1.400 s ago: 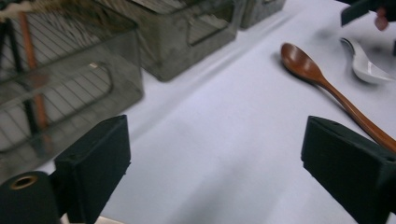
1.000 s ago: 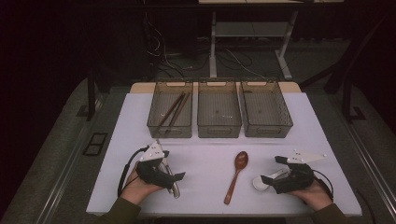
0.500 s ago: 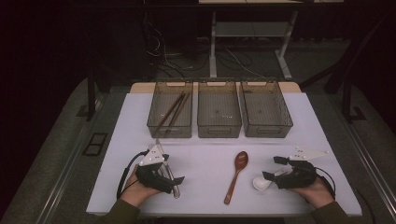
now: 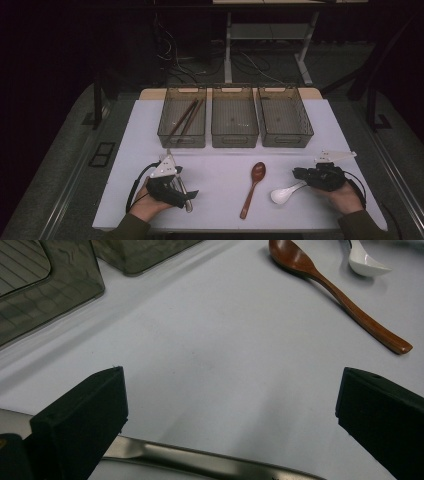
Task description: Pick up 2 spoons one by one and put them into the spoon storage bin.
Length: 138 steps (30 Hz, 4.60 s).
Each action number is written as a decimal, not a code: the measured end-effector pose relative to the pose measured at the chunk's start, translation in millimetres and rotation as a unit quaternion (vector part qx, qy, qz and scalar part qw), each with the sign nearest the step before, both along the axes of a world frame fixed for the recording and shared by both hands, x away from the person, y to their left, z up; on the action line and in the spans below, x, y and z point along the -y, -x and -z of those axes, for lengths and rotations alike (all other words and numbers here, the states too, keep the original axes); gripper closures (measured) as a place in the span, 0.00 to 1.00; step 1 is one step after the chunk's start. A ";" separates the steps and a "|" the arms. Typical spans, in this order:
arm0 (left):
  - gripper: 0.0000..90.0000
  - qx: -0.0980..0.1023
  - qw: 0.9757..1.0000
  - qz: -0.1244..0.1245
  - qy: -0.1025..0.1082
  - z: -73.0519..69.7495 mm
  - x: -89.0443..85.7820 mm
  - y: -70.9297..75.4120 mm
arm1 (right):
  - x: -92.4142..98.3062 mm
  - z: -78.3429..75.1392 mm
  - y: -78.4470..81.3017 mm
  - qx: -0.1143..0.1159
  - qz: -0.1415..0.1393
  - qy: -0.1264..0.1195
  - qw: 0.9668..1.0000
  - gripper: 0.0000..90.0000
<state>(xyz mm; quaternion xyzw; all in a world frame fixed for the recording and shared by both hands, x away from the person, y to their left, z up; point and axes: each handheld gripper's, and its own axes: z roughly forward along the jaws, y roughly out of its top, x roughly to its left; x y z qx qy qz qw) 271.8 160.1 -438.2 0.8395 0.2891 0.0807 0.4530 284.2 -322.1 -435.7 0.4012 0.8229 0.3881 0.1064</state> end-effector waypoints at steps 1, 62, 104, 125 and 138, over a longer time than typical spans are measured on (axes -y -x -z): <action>0.00 0.000 1.000 0.001 0.000 0.2 0.1 -0.2 | 1.0 1.1 -0.9 -0.003 -0.003 0.004 1.000 0.96; 0.01 -0.010 1.000 0.009 0.005 3.1 0.1 0.1 | -24.5 -2.3 25.6 -0.022 -0.089 -0.029 0.995 0.49; 0.01 -0.013 1.000 0.016 0.000 4.6 2.3 0.6 | -44.6 11.1 29.4 -0.044 -0.163 0.021 0.985 0.58; 0.01 -0.015 1.000 0.019 -0.001 4.8 3.2 1.3 | -42.5 8.1 33.4 -0.034 -0.196 0.028 0.980 0.85; 0.01 -0.014 1.000 0.020 0.001 4.9 2.9 1.0 | -41.0 6.8 32.3 -0.044 -0.203 0.018 0.978 0.91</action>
